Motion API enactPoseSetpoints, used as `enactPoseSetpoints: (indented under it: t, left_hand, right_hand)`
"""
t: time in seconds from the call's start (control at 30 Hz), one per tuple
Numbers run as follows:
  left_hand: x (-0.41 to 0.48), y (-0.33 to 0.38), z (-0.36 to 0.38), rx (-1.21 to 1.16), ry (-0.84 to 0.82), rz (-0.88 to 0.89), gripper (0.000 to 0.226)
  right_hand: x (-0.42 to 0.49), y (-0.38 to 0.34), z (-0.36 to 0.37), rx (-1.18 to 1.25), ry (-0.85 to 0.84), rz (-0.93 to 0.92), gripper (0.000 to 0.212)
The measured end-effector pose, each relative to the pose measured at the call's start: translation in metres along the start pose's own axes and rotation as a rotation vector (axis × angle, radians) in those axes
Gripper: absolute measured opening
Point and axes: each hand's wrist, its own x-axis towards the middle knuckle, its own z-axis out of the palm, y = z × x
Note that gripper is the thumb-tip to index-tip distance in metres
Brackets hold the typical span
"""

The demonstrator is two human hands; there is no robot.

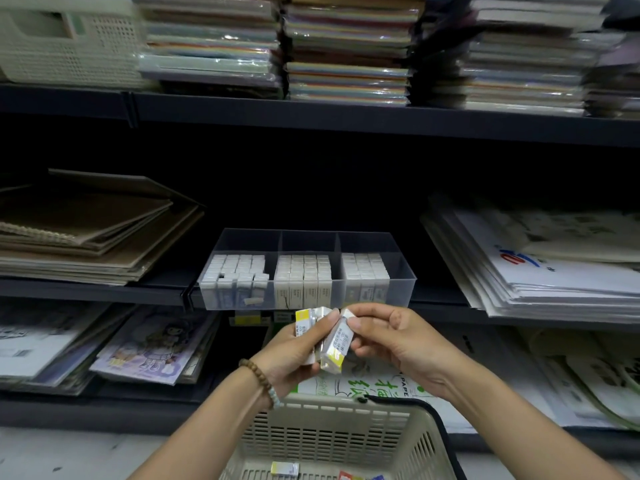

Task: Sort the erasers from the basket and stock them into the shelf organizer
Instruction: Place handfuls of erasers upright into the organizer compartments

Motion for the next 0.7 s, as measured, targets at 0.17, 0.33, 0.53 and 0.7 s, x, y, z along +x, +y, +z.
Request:
enactPoseSetpoints:
  t: [0.17, 0.33, 0.53, 0.7]
  left_hand:
    - [-0.002, 0.011, -0.008, 0.106, -0.080, -0.032, 0.056]
    - [-0.001, 0.013, -0.009, 0.132, -0.020, -0.039, 0.059]
    - [-0.001, 0.013, -0.007, 0.060, 0.057, -0.018, 0.051]
    - [0.001, 0.017, -0.012, 0.055, 0.083, 0.002, 0.047]
  right_hand:
    - [0.002, 0.002, 0.002, -0.044, -0.064, 0.049, 0.034]
    - [0.004, 0.006, 0.001, 0.006, -0.106, 0.116, 0.037]
    - [0.006, 0.003, -0.001, 0.134, -0.159, 0.120, 0.041]
    - [0.008, -0.006, -0.013, 0.184, -0.023, 0.039, 0.039]
